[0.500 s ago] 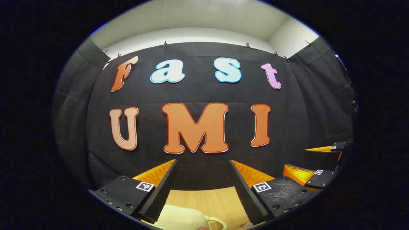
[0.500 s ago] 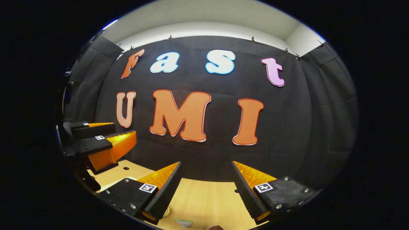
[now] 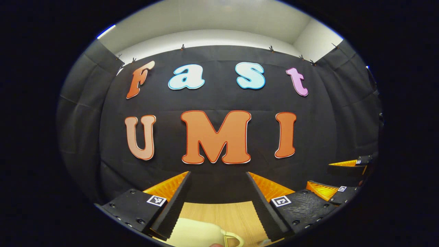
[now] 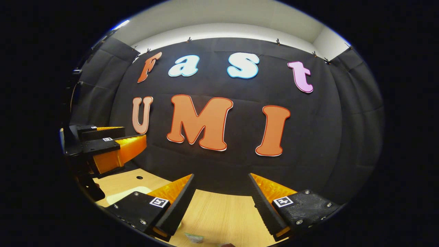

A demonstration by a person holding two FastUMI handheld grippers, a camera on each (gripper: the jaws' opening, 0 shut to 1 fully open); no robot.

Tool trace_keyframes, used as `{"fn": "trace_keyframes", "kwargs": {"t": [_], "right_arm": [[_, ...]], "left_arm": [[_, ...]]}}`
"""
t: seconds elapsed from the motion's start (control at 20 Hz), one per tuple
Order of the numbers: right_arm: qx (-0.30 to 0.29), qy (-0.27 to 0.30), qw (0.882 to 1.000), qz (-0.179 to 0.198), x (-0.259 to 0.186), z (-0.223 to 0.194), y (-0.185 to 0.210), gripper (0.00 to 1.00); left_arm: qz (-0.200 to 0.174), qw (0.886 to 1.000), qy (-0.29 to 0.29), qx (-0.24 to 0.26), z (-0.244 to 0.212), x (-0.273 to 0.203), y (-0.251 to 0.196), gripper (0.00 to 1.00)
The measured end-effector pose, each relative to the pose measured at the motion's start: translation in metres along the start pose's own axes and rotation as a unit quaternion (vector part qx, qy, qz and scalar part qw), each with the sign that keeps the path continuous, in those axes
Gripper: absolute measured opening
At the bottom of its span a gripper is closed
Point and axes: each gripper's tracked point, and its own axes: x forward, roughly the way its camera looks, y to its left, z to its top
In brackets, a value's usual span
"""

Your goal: First open the suitcase, pack the skin care products into it, and then close the suitcase.

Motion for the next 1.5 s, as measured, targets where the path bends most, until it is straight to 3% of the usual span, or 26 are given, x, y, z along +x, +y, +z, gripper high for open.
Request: {"fn": "trace_keyframes", "kwargs": {"t": [0.15, 0.3, 0.5, 0.55, 0.85, 0.9, 1.1, 1.5], "right_arm": [[-0.008, -0.004, 1.0, 0.004, -0.005, 0.002, -0.003, 0.92], [0.002, -0.008, 1.0, 0.005, -0.006, 0.0, -0.004, 0.98], [-0.001, 0.003, 1.0, 0.007, -0.009, -0.012, -0.006, 0.92], [-0.001, 0.006, 1.0, 0.009, -0.012, -0.015, -0.006, 0.98], [-0.009, 0.006, 1.0, 0.006, -0.024, -0.02, -0.017, 0.95], [-0.01, 0.008, 1.0, 0.004, -0.025, -0.022, -0.02, 0.92], [-0.017, 0.018, 1.0, -0.014, -0.029, -0.031, -0.04, 0.95], [-0.021, 0.039, 0.998, -0.054, -0.042, -0.047, -0.078, 0.95]], "left_arm": [[0.014, 1.0, 0.001, 0.002, 0.001, -0.005, 0.004, 0.94], [0.018, 1.0, 0.004, -0.016, -0.003, -0.011, 0.004, 0.94], [0.014, 1.0, 0.007, -0.021, -0.014, -0.018, 0.003, 0.95], [0.013, 1.0, 0.017, -0.013, -0.022, -0.02, 0.002, 0.96], [-0.009, 0.994, 0.08, 0.073, -0.084, -0.031, -0.011, 0.96], [-0.022, 0.992, 0.096, 0.083, -0.099, -0.035, -0.02, 1.0], [-0.05, 0.98, 0.128, 0.147, -0.15, -0.041, -0.026, 0.98], [-0.115, 0.935, 0.158, 0.297, -0.234, -0.051, -0.054, 0.96]]}}
